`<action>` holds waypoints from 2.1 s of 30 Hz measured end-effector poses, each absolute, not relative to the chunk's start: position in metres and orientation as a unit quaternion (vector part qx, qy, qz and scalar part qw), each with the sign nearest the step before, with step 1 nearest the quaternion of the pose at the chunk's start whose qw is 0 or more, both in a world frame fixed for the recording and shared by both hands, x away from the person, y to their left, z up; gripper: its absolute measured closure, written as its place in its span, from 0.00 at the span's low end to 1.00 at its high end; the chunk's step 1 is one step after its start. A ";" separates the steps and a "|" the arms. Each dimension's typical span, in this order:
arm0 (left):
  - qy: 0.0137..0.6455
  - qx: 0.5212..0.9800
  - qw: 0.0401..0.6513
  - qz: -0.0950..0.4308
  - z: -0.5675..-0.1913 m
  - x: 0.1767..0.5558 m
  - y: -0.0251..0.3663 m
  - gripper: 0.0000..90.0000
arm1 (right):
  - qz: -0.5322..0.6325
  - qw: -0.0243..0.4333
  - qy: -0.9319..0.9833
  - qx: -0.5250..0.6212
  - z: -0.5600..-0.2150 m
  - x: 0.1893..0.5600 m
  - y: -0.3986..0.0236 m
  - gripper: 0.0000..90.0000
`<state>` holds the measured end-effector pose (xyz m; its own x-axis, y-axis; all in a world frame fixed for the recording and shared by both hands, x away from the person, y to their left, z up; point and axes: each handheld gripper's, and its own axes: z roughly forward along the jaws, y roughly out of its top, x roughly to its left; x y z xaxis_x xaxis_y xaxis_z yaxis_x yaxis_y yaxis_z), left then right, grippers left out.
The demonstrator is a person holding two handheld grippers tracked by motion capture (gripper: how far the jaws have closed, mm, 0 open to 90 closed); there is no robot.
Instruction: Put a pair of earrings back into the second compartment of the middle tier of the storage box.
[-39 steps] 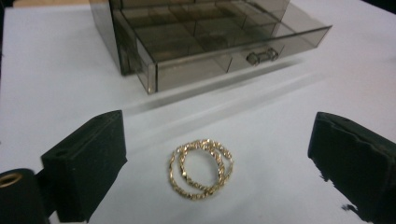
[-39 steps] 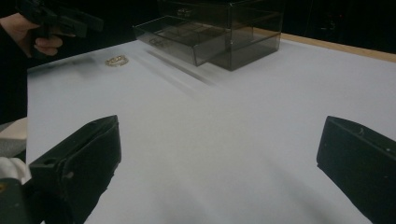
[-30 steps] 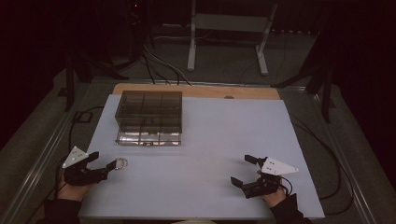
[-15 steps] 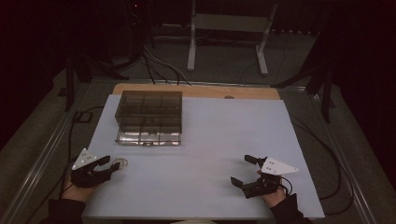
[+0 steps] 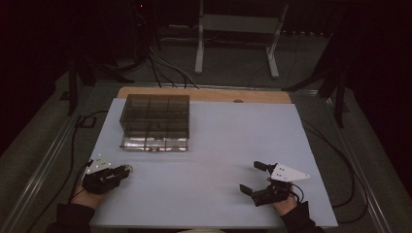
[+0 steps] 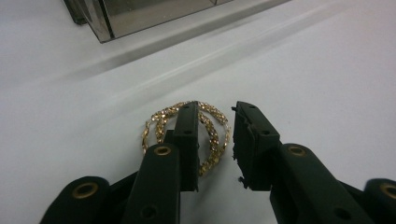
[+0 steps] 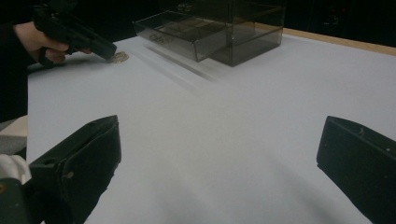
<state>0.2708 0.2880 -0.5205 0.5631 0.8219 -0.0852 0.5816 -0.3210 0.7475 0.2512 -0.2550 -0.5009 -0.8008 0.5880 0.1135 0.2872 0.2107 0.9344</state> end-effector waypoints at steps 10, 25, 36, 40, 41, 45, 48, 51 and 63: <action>0.455 0.796 0.375 0.136 -0.524 0.278 0.288 0.90 | 0.557 0.134 0.767 0.288 -0.501 0.252 -0.255 0.00; 0.465 0.781 0.387 0.156 -0.511 0.272 0.297 0.96 | 0.557 0.135 0.768 0.287 -0.501 0.251 -0.255 0.00; 0.448 0.780 0.401 0.173 -0.489 0.266 0.294 0.96 | 0.558 0.135 0.766 0.290 -0.501 0.252 -0.256 0.00; 0.434 0.786 0.402 0.177 -0.481 0.268 0.287 0.96 | 0.560 0.134 0.764 0.293 -0.501 0.253 -0.256 0.00; 0.431 0.788 0.403 0.176 -0.480 0.269 0.286 0.96 | 0.560 0.134 0.763 0.293 -0.501 0.253 -0.256 0.00; 0.418 0.793 0.406 0.177 -0.473 0.274 0.278 0.96 | 0.559 0.135 0.763 0.293 -0.501 0.252 -0.257 0.00; 0.410 0.795 0.412 0.175 -0.469 0.278 0.273 0.96 | 0.559 0.135 0.764 0.293 -0.501 0.252 -0.257 0.00; 0.407 0.795 0.416 0.174 -0.466 0.280 0.270 0.96 | 0.559 0.135 0.764 0.293 -0.501 0.253 -0.257 0.00; 0.386 0.804 0.416 0.177 -0.452 0.297 0.255 0.96 | 0.560 0.134 0.763 0.293 -0.501 0.252 -0.257 0.00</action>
